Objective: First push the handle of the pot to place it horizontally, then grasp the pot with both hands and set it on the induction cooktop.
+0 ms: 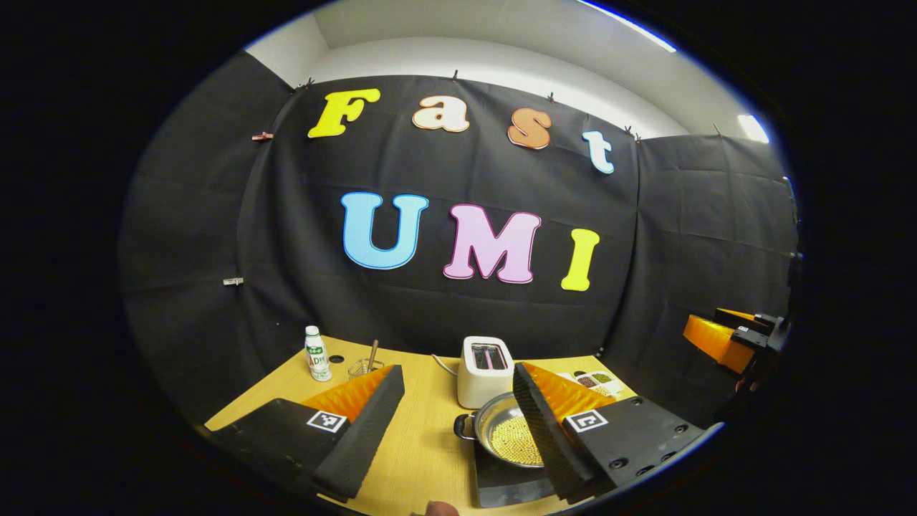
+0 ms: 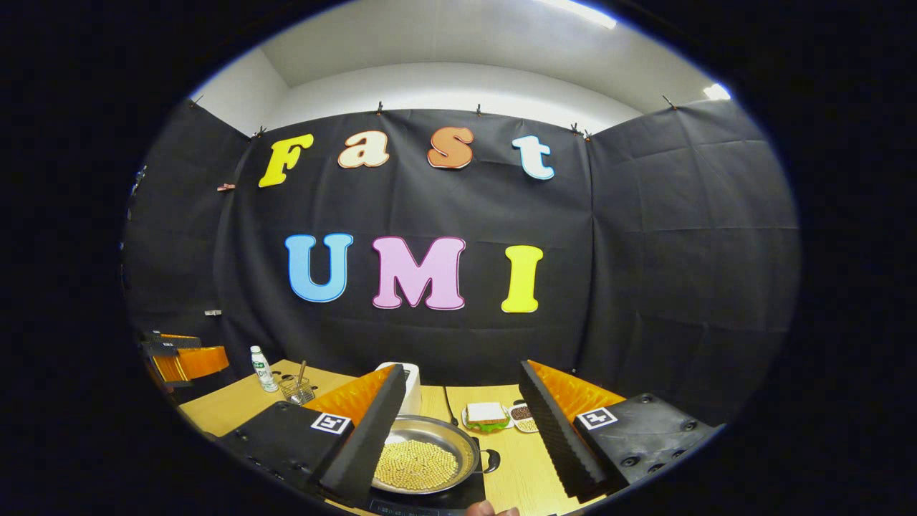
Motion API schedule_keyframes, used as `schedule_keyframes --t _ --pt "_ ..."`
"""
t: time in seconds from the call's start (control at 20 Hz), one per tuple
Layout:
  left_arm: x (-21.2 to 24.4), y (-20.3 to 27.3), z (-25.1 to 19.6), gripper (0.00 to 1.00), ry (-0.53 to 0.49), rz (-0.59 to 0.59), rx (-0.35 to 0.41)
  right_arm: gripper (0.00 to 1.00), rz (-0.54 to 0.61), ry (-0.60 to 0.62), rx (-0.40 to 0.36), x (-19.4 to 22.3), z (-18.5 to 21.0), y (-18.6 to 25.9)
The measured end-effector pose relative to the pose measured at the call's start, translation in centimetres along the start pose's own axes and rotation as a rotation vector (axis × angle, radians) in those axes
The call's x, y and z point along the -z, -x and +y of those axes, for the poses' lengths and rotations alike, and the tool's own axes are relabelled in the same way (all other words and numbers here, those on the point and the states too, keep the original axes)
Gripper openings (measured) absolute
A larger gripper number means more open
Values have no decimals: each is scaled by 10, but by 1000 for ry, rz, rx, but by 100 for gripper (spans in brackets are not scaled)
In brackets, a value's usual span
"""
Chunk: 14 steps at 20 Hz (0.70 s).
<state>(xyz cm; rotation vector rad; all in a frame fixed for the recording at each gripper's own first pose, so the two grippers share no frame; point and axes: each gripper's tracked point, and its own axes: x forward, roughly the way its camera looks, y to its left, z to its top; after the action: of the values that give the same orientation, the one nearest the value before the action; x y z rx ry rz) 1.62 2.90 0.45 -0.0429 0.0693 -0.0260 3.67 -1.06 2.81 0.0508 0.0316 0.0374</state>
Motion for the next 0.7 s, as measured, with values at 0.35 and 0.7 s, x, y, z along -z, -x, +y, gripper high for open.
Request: schedule_keyframes --t 0.35,0.7 --pt "2 -1 -6 95 -3 5 32 99 9 18 -12 3 9 0" --pt "2 1 -11 95 -12 8 46 99 25 7 3 6 -1 5"
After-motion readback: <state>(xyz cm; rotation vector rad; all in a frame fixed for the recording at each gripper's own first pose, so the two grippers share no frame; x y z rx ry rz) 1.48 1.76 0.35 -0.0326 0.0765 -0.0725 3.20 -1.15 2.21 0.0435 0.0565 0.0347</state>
